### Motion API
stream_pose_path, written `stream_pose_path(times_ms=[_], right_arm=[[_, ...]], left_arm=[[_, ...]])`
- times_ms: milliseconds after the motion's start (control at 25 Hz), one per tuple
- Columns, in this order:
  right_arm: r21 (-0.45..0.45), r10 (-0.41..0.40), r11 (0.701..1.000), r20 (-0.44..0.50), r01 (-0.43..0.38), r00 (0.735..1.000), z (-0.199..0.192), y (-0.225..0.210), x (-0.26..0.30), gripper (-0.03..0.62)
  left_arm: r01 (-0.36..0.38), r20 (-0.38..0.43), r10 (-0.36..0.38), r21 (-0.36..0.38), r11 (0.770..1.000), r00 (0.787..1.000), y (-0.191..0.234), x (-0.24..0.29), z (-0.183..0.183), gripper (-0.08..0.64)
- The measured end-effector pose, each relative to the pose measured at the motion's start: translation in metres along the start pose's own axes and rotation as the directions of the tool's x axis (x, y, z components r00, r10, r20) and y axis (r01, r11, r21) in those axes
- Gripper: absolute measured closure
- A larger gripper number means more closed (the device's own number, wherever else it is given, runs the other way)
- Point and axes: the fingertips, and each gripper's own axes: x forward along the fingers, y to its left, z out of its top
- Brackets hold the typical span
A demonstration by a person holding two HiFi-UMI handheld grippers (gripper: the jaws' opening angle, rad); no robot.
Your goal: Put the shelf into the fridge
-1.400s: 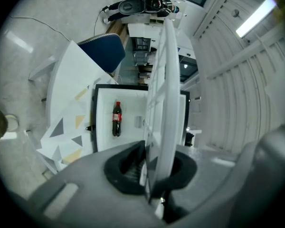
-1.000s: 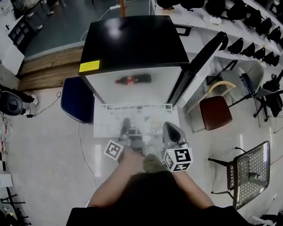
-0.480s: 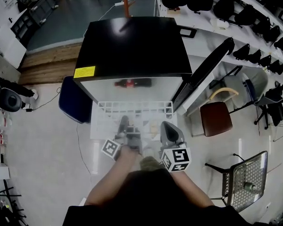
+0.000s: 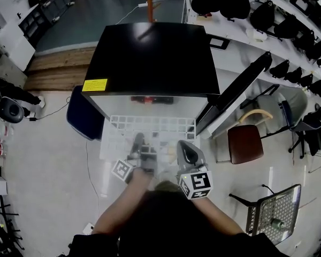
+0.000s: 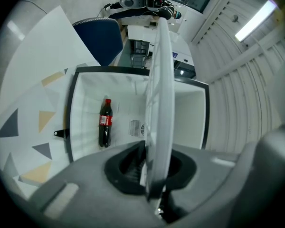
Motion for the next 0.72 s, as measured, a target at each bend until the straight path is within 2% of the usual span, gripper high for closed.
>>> stream_pose_path(times_ms=[280,720], right_arm=[[-0.010,0.013,1.000,-0.011,-0.013,1.000,-0.003,0.000,0.008,0.591],[0.024,-0.032,0.999,0.008,0.032,0.999,0.011,-0.014,0.012,0.591]], left_arm=[[0.001,0.023,-0.001,-0.002,1.000,1.000,0.002,0.005,0.006,0.526],[-0.017,0.027,0.017,0.006,1.000,0.999,0.010,0.011,0.010,0.523]])
